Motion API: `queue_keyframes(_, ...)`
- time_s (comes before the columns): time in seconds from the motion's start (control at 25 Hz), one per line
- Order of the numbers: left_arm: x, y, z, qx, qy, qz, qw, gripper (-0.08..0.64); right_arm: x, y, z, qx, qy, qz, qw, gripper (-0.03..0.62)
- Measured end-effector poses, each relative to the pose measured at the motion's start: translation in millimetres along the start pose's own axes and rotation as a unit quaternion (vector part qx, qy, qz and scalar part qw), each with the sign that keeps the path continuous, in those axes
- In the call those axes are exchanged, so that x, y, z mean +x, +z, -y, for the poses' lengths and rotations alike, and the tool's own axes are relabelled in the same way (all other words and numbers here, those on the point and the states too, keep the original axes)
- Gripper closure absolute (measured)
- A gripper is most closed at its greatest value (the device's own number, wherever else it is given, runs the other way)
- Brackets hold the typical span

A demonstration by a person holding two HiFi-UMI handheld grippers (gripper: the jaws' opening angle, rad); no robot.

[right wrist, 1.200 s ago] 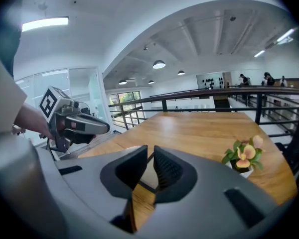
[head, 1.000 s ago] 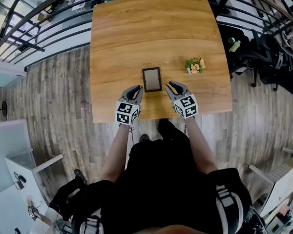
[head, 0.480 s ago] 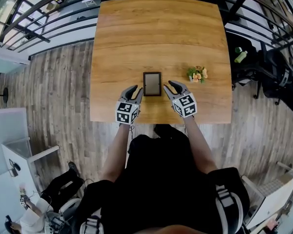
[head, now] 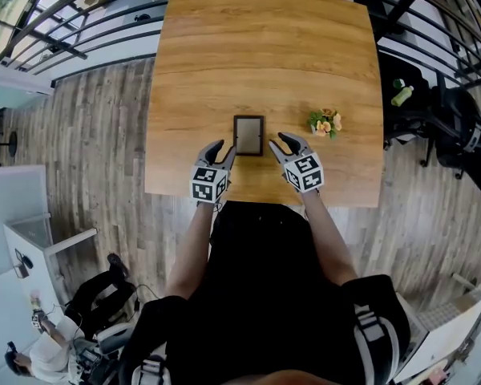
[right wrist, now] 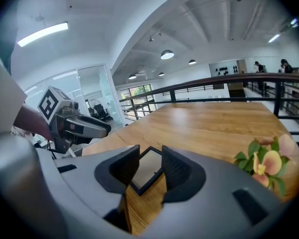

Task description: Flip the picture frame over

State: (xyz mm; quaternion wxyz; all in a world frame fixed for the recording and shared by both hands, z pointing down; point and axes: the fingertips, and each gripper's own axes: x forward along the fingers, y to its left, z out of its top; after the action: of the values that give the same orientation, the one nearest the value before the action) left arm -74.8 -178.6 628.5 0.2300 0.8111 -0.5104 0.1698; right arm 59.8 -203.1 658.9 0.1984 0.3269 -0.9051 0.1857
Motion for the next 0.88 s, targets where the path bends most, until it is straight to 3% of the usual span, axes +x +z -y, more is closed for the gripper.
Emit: queue_keyframes(0.88, 39.5, -35.2, -15.7, -0.044, 0.006, -0.042, 0.9982, 0.411, 1.3, -33.6, 8.5, 0.021, -0.003, -0.042, 0.999, 0.451)
